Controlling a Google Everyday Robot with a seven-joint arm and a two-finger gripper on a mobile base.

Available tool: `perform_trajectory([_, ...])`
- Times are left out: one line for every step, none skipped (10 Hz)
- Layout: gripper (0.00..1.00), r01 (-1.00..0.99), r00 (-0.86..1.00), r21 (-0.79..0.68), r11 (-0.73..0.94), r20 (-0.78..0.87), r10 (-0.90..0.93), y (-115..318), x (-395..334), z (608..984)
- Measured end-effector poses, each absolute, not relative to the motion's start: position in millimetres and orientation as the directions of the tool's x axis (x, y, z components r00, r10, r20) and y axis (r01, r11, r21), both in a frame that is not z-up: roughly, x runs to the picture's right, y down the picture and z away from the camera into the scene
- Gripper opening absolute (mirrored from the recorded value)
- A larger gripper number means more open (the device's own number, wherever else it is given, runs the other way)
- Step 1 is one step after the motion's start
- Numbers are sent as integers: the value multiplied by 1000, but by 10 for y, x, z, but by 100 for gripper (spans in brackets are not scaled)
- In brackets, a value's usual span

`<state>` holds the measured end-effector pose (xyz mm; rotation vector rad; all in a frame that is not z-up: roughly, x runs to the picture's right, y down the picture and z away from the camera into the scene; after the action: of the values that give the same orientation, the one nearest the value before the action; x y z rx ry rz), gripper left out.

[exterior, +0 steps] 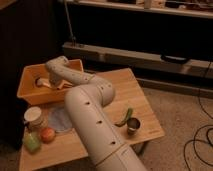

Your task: Wipe tray with brush

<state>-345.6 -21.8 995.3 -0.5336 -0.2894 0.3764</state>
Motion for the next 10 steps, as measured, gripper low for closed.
perform_trajectory([5,-270,892,-546,793,167,419,-219,-3408,9941])
perform_trajectory([5,-273,888,-545,793,175,426,-256,-3380,9915])
perform_trajectory([5,-276,884,-539,796,183,430,-321,-3348,9867])
perform_trajectory([5,-281,878,-531,800,195,437,-438,-3304,9775])
perform_trajectory([5,-280,871,-524,804,213,442,-556,-3263,9678])
perform_trajectory([5,-279,863,-519,808,233,448,-662,-3210,9590])
perform_trajectory([5,-280,856,-512,812,251,453,-761,-3155,9501])
perform_trajectory([6,-280,851,-506,816,262,455,-829,-3112,9444])
perform_trajectory([11,-282,848,-502,818,268,457,-874,-3083,9411])
perform_trajectory([21,-284,843,-491,824,281,458,-904,-3078,9398])
